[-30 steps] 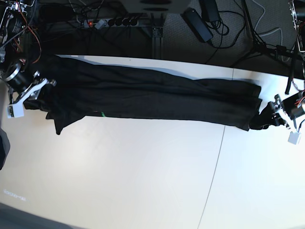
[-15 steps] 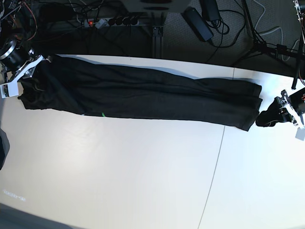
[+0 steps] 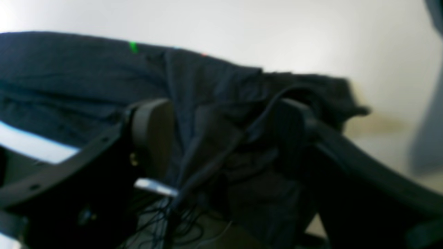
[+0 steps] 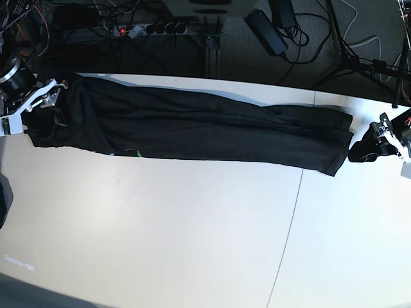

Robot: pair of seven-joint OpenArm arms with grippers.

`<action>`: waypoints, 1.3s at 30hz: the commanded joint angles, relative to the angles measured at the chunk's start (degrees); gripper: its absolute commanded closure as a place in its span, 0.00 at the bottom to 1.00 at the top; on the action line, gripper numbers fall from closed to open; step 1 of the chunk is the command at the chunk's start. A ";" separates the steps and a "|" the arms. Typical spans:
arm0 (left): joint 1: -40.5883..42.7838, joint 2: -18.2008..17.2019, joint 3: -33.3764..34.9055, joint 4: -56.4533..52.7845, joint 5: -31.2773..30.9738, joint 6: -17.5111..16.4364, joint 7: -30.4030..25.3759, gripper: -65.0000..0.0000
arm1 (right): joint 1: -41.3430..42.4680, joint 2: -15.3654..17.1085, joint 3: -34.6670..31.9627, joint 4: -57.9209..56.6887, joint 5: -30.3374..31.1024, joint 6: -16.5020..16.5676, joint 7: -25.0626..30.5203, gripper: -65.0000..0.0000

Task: Fold the T-shirt properly
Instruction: 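Regrasp the strip end with the left gripper and tug it outward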

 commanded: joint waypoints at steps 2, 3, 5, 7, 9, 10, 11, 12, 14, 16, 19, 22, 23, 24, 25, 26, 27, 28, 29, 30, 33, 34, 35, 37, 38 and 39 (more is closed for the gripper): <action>-0.74 -1.44 -0.61 0.85 -0.28 -0.93 -1.27 0.40 | 1.31 0.90 0.61 2.43 0.96 3.74 1.62 0.32; -0.74 -1.44 -0.61 0.85 0.02 -0.93 -1.27 0.40 | 1.81 0.72 0.61 2.80 0.94 3.74 1.64 0.32; -0.76 -1.44 -0.61 0.85 0.90 -0.93 -1.42 0.40 | 2.89 0.44 0.61 2.97 1.11 3.76 1.64 0.34; -0.74 -1.46 -0.61 0.85 1.05 -0.93 -1.44 0.40 | 3.96 0.11 0.59 2.95 1.07 3.76 1.86 0.54; -0.74 -1.44 -0.61 0.70 1.07 -0.93 -1.79 0.40 | 4.74 -0.42 0.61 2.93 1.07 3.76 1.86 0.93; -0.74 -1.44 -0.61 0.52 1.11 -0.93 -1.90 0.40 | 4.68 -0.63 0.59 2.93 1.11 3.76 1.86 1.00; -0.74 -1.44 -0.61 0.15 1.64 -0.93 -2.32 0.40 | 4.68 -0.90 0.59 2.75 0.87 3.76 1.84 1.00; -0.76 -1.44 -0.61 -0.42 2.32 -0.93 -2.97 0.40 | 4.70 -1.31 0.59 2.36 0.31 3.74 2.10 1.00; -0.76 -1.46 -0.61 -2.14 3.37 -0.93 -4.57 0.40 | 4.68 -1.60 0.52 0.74 0.04 3.74 2.05 1.00; -1.20 -1.42 -0.59 -4.33 3.58 -0.93 -5.29 0.40 | 4.70 -1.60 0.52 -1.81 0.09 3.74 2.12 1.00; -1.57 -1.38 -0.59 -6.86 3.52 -0.93 -6.01 0.40 | 4.70 -1.60 0.52 -6.25 0.42 3.74 2.27 1.00; -1.57 -0.94 -0.59 -8.81 3.52 -0.93 -6.73 0.40 | 4.70 -1.60 0.52 -10.54 2.21 3.76 2.25 1.00; -1.57 -0.66 -0.59 -9.29 3.52 -0.93 -6.60 0.40 | 4.72 -1.57 0.52 -11.82 2.75 3.76 2.25 1.00; -1.55 -0.31 -0.59 -9.75 3.48 -0.93 -6.38 0.40 | 4.70 -1.60 0.52 -12.85 3.41 3.76 2.25 1.00; -1.57 0.15 -0.59 -10.32 2.91 -0.93 -5.99 0.40 | 4.70 -1.60 0.52 -13.62 3.89 3.76 2.25 1.00; -1.55 0.63 -0.59 -10.93 1.53 -0.93 -5.29 0.40 | 4.72 -1.60 0.52 -14.14 4.42 3.76 2.25 1.00; -1.55 1.11 -0.59 -11.63 -0.09 -0.93 -4.31 0.40 | 4.70 -1.60 0.52 -14.40 4.66 3.78 2.23 1.00; -1.55 1.53 -0.59 -12.24 -1.64 -0.93 -3.30 0.40 | 4.70 -1.60 0.52 -14.43 4.63 3.78 2.21 1.00; -1.55 1.97 -0.59 -12.57 -2.91 -0.93 -2.27 0.40 | 4.68 -1.60 0.52 -14.43 4.61 3.78 2.16 1.00; -1.55 2.36 -0.59 -12.83 -4.11 -0.93 -1.05 0.40 | 4.70 -1.60 0.52 -14.43 4.61 3.78 2.03 1.00; -1.53 3.52 -0.59 -12.98 -8.01 -0.93 2.62 0.40 | 4.70 -1.60 0.52 -14.43 4.63 3.78 2.03 1.00; -1.55 3.76 -0.59 -12.98 -8.01 -0.93 2.84 0.40 | 4.70 -1.60 0.52 -14.43 4.63 3.78 2.03 1.00; -1.55 3.82 -0.59 -12.98 -8.01 -0.93 2.73 0.40 | 4.70 -1.60 0.52 -14.43 4.61 3.78 2.03 1.00; -1.70 3.98 -0.59 -12.98 -8.01 -0.93 2.75 0.40 | 4.68 -1.60 0.52 -14.43 4.61 3.78 2.01 1.00; -1.75 3.96 -0.59 -12.98 -8.01 -0.93 2.75 0.40 | 4.70 -1.60 0.52 -14.43 4.63 3.78 2.03 1.00; -1.90 3.98 -0.59 -12.98 -8.01 -0.93 2.75 0.40 | 4.70 -1.57 0.52 -14.43 4.61 3.76 2.03 1.00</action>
